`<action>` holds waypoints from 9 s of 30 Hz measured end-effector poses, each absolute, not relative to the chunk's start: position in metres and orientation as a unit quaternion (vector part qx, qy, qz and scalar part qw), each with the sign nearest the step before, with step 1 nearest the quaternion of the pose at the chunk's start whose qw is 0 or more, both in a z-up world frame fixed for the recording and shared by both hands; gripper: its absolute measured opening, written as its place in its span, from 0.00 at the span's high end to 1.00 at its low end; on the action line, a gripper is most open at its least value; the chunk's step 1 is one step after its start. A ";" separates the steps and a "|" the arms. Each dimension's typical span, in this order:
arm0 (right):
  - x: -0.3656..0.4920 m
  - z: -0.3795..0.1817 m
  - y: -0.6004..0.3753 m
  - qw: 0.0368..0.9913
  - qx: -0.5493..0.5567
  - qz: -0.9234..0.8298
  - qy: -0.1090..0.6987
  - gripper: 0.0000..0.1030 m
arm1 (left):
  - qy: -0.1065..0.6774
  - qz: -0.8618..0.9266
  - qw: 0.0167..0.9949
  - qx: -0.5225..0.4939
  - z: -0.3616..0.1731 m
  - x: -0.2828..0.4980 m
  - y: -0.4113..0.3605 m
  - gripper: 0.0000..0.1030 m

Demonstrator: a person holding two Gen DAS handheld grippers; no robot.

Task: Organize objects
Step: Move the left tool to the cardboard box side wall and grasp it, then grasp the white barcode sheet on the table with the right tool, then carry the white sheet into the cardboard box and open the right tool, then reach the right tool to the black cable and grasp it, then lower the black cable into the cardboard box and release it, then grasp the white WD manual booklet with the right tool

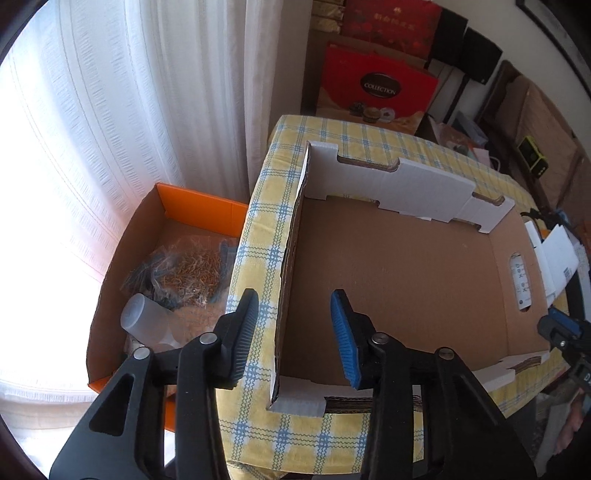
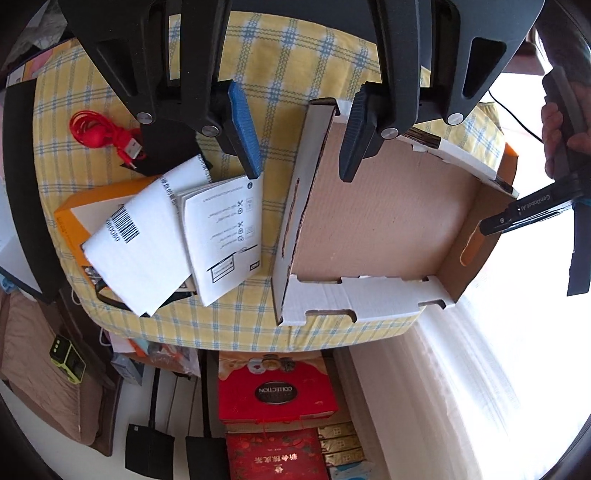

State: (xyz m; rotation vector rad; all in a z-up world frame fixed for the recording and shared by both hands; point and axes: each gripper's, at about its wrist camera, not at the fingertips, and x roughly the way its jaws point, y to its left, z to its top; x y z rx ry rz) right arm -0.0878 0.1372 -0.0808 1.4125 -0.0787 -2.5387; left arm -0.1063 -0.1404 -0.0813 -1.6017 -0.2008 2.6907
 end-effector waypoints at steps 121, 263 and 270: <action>-0.160 -0.075 0.129 0.260 0.538 -0.801 -0.043 0.87 | -0.047 0.851 -0.003 -0.523 -0.102 -0.092 -0.125 0.96; -0.147 -0.053 0.206 0.143 0.503 -0.850 -0.059 0.60 | -0.045 0.848 -0.007 -0.529 -0.109 -0.093 -0.128 0.95; -0.140 -0.078 0.223 0.146 0.531 -0.829 -0.101 0.76 | -0.043 0.847 -0.008 -0.530 -0.110 -0.093 -0.130 0.95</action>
